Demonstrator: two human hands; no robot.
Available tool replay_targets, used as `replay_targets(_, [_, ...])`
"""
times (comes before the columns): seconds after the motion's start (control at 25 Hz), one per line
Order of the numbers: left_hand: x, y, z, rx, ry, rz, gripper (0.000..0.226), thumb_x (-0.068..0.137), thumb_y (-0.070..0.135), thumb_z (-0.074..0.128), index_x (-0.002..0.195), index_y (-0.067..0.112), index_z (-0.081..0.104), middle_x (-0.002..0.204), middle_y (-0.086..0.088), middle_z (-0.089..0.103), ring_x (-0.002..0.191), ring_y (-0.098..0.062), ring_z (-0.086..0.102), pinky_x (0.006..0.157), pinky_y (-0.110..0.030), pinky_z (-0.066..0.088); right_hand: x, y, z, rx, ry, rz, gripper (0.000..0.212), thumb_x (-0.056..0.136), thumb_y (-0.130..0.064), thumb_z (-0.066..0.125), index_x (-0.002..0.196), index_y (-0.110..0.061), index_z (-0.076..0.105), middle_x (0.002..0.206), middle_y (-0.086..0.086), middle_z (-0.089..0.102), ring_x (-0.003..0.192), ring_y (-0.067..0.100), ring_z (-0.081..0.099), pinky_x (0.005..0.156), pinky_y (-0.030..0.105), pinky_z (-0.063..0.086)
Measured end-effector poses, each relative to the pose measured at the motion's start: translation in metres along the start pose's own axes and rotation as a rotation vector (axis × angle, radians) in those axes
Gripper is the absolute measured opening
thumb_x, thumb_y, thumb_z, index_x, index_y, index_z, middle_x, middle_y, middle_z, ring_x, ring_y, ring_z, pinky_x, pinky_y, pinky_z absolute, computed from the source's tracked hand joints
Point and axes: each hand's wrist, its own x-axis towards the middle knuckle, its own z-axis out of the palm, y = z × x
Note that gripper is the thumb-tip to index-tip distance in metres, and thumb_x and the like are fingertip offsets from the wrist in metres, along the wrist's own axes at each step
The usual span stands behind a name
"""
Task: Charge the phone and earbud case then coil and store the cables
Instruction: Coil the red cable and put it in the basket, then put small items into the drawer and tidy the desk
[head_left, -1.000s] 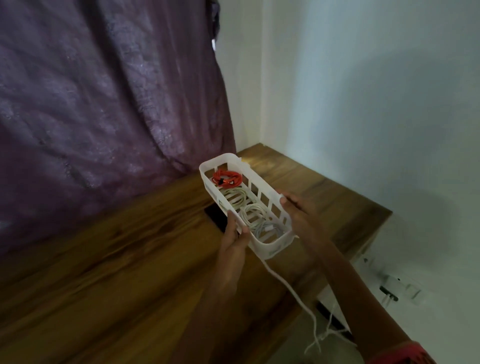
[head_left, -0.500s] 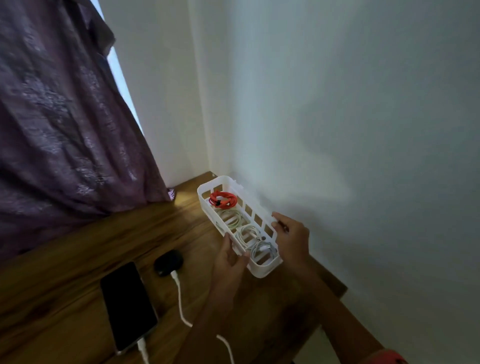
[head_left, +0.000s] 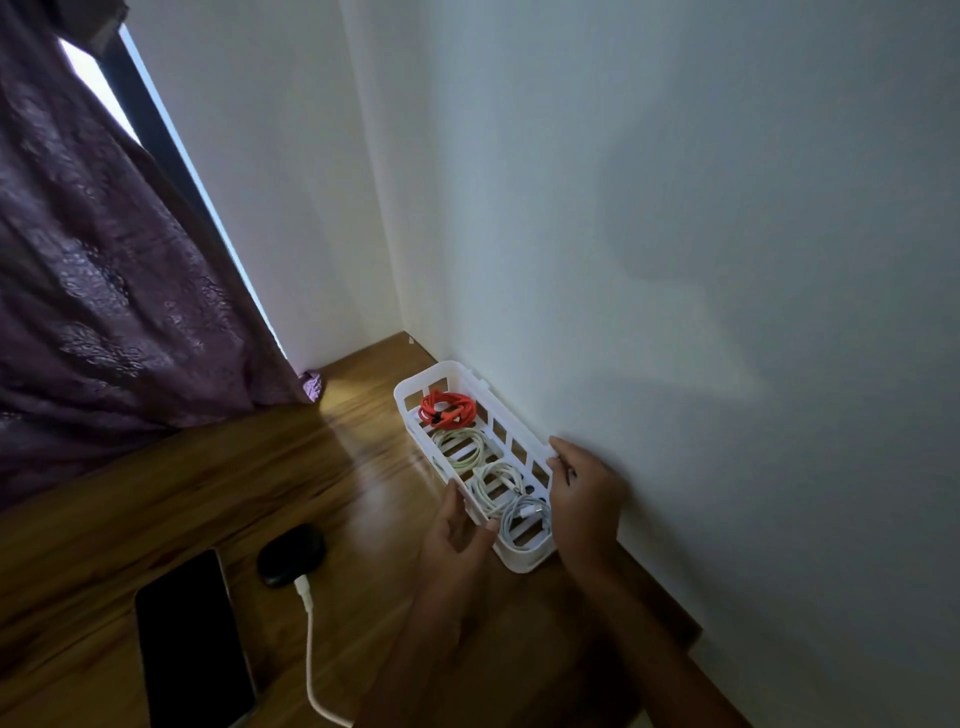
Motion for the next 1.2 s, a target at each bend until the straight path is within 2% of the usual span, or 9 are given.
replay_targets(0.16, [0.001, -0.002, -0.001, 0.027, 0.006, 0.002, 0.066, 0.086, 0.009, 0.061, 0.143, 0.022, 0.03, 0.146, 0.005, 0.04, 0.129, -0.011, 0.042, 0.105, -0.034, 0.04, -0.001, 0.005, 0.002, -0.089, 0.131, -0.178, 0.023, 0.07, 0.009, 0.073, 0.092, 0.0, 0.073, 0.086, 0.011, 0.074, 0.074, 0.023, 0.072, 0.068, 0.028, 0.054])
replay_targets(0.28, [0.0, -0.002, -0.001, 0.039, 0.005, -0.007, 0.065, 0.086, 0.011, 0.06, 0.142, 0.023, 0.03, 0.144, 0.006, 0.041, 0.127, -0.01, 0.044, 0.101, -0.03, 0.043, -0.01, 0.006, -0.001, -0.123, 0.239, -0.348, 0.017, 0.078, -0.003, 0.068, 0.094, 0.0, 0.072, 0.092, 0.012, 0.073, 0.082, 0.022, 0.071, 0.07, 0.03, 0.057])
replay_targets(0.4, [-0.001, 0.002, 0.001, 0.036, -0.021, -0.021, 0.064, 0.087, 0.009, 0.059, 0.142, 0.022, 0.029, 0.141, 0.008, 0.042, 0.114, -0.001, 0.049, 0.086, -0.016, 0.049, -0.039, 0.006, -0.011, 0.034, 0.142, -0.191, 0.038, 0.085, -0.024, 0.064, 0.115, 0.0, 0.062, 0.116, 0.014, 0.065, 0.107, 0.022, 0.062, 0.086, 0.031, 0.054])
replay_targets(0.48, [0.001, 0.003, 0.001, 0.045, -0.033, -0.032, 0.066, 0.087, 0.009, 0.059, 0.144, 0.021, 0.026, 0.146, 0.007, 0.037, 0.123, -0.007, 0.045, 0.093, -0.021, 0.046, -0.06, 0.009, -0.017, 0.07, 0.031, -0.059, 0.068, 0.076, -0.039, 0.071, 0.129, -0.004, 0.05, 0.134, 0.012, 0.053, 0.123, 0.021, 0.05, 0.095, 0.033, 0.048])
replay_targets(0.56, [0.002, 0.003, 0.003, 0.056, -0.037, -0.049, 0.068, 0.088, 0.011, 0.059, 0.145, 0.02, 0.023, 0.151, 0.003, 0.03, 0.134, -0.014, 0.035, 0.1, -0.027, 0.042, -0.072, 0.017, -0.018, -0.03, 0.004, -0.105, 0.081, 0.07, -0.05, 0.074, 0.132, -0.007, 0.047, 0.139, 0.009, 0.047, 0.127, 0.019, 0.043, 0.098, 0.032, 0.042])
replay_targets(0.8, [0.007, 0.005, 0.006, 0.088, -0.046, -0.068, 0.067, 0.089, 0.014, 0.058, 0.145, 0.022, 0.022, 0.152, 0.0, 0.029, 0.136, -0.018, 0.033, 0.103, -0.034, 0.041, -0.072, 0.024, -0.012, -0.103, 0.068, -0.145, 0.06, 0.071, -0.047, 0.067, 0.116, -0.007, 0.062, 0.125, 0.014, 0.06, 0.117, 0.025, 0.051, 0.09, 0.048, 0.05])
replay_targets(0.96, [0.006, 0.007, 0.004, 0.109, -0.039, -0.07, 0.067, 0.089, 0.018, 0.058, 0.146, 0.023, 0.021, 0.152, 0.0, 0.028, 0.136, -0.018, 0.033, 0.103, -0.034, 0.042, -0.073, 0.024, -0.01, -0.117, 0.054, -0.133, 0.057, 0.067, -0.036, 0.072, 0.113, -0.003, 0.064, 0.125, 0.017, 0.059, 0.116, 0.032, 0.055, 0.091, 0.045, 0.046])
replay_targets(1.16, [-0.004, 0.018, 0.006, 0.093, -0.021, -0.073, 0.065, 0.092, 0.018, 0.053, 0.147, 0.022, 0.018, 0.144, 0.008, 0.033, 0.121, -0.007, 0.04, 0.072, -0.009, 0.048, -0.071, 0.015, -0.015, -0.198, 0.029, -0.199, 0.06, 0.066, -0.036, 0.081, 0.114, -0.005, 0.063, 0.126, 0.015, 0.059, 0.119, 0.032, 0.053, 0.094, 0.037, 0.039])
replay_targets(1.2, [-0.007, 0.02, 0.006, 0.096, -0.007, -0.067, 0.065, 0.093, 0.022, 0.051, 0.148, 0.022, 0.017, 0.146, 0.007, 0.03, 0.123, -0.008, 0.04, 0.077, -0.009, 0.047, -0.071, 0.013, -0.017, -0.211, 0.029, -0.226, 0.061, 0.069, -0.043, 0.077, 0.116, -0.007, 0.062, 0.127, 0.014, 0.059, 0.121, 0.031, 0.051, 0.095, 0.037, 0.039])
